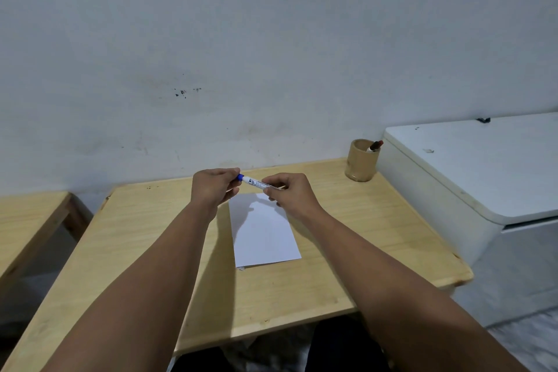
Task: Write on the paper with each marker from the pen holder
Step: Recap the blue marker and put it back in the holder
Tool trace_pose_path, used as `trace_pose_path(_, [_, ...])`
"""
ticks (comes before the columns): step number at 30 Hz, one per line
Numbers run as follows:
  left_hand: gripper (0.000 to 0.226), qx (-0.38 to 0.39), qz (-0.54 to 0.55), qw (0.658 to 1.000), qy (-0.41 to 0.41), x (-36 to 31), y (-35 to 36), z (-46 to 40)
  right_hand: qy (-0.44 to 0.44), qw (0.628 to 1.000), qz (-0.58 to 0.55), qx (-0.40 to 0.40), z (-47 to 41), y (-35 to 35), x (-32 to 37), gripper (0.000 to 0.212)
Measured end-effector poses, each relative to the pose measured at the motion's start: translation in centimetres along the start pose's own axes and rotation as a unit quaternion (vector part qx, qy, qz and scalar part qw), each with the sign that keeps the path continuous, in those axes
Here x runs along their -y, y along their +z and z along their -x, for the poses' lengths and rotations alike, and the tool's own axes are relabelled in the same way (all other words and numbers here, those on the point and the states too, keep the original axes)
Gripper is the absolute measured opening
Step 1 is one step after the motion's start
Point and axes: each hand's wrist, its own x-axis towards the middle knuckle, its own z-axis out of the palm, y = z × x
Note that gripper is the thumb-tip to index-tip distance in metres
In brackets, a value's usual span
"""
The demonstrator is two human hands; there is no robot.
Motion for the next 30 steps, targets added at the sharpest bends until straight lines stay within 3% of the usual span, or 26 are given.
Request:
trace_pose_path(5, [0.01,-0.006,-0.026,0.999,0.018,-0.6,3.6,0.0,-0.012,0.999,0.04,-0.017,-0.5,-2.3,0.6,0.019])
trace_pose_path(10, [0.025,0.111,-0.046,0.99,0.076,-5.0,11.4,-0.7,-0.03,0.978,0.208,-0.002,-3.1,-9.1,3.3,0.029])
trace_pose_path(15, [0.03,0.13,-0.092,0.981,0.109,-7.1,20.3,-2.5,-0.038,0.961,0.227,-0.154,-7.5,-17.1,6.5,0.025])
trace_pose_path(19, [0.053,0.164,-0.272,0.936,0.151,-4.4,24.5,-4.5,-0.045,0.941,0.249,-0.223,-10.2,-22.3,6.3,0.014])
trace_pose_path(22, [0.081,0.21,-0.337,0.907,0.141,-2.0,27.1,-5.2,-0.016,0.938,0.269,-0.219,-11.5,-24.1,4.7,0.014])
trace_pose_path(25, [0.101,0.237,-0.35,0.899,0.119,0.3,29.2,-6.2,0.018,0.937,0.281,-0.206,-12.1,-24.7,2.6,0.015])
trace_pose_path(30, [0.085,0.232,-0.319,0.909,0.135,2.9,31.1,-7.1,0.056,0.947,0.276,-0.153,-12.3,-25.0,-0.1,0.006])
